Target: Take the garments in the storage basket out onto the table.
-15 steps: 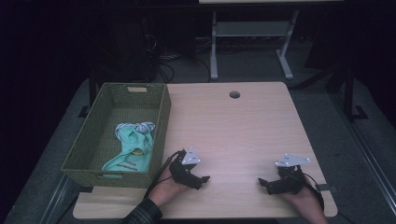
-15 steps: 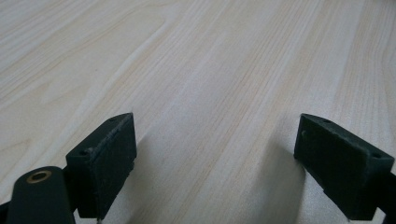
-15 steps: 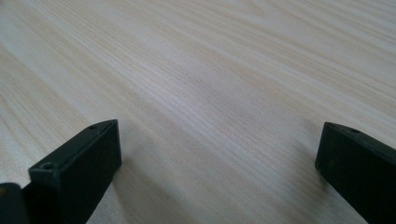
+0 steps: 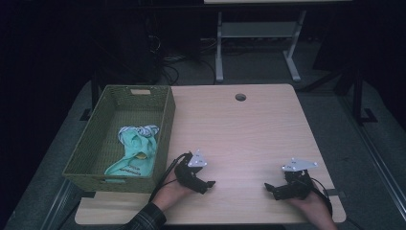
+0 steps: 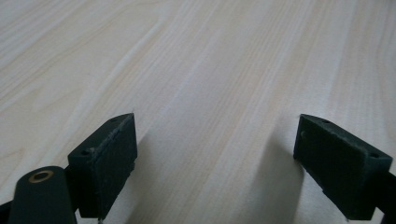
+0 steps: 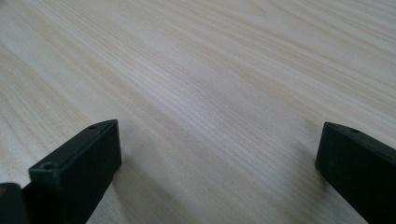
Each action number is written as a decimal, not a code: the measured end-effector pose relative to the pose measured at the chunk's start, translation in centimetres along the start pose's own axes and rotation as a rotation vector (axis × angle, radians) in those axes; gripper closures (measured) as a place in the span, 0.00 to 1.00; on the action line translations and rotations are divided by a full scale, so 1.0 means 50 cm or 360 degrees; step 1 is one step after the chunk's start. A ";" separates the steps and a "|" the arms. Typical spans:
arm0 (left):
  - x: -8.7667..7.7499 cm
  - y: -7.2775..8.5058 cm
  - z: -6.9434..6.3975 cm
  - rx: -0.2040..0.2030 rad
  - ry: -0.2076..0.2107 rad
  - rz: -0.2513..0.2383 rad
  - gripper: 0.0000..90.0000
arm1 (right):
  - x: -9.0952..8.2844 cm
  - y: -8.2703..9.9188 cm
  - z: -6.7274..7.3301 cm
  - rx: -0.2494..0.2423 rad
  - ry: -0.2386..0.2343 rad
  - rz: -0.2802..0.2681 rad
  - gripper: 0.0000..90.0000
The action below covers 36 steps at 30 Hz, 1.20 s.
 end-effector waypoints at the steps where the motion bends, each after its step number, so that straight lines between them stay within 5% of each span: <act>1: -0.002 0.000 0.000 -0.0012 0.0018 0.0001 0.14 | 0.000 0.000 0.000 0.0002 -0.0001 0.0002 0.00; 36: -0.021 -0.012 0.014 -0.0054 0.0022 0.0023 0.14 | 0.000 -0.001 0.001 -0.0006 -0.0006 0.0001 0.00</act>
Point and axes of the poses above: each handheld gripper's, and its own axes: x roughly forward along the jaws, y roughly out of its underside, z roughly to its left, the point moved 2 cm from there along x, roughly forward along the jaws, and after that the axes turned 12 degrees about z, right-handed, at the moved point
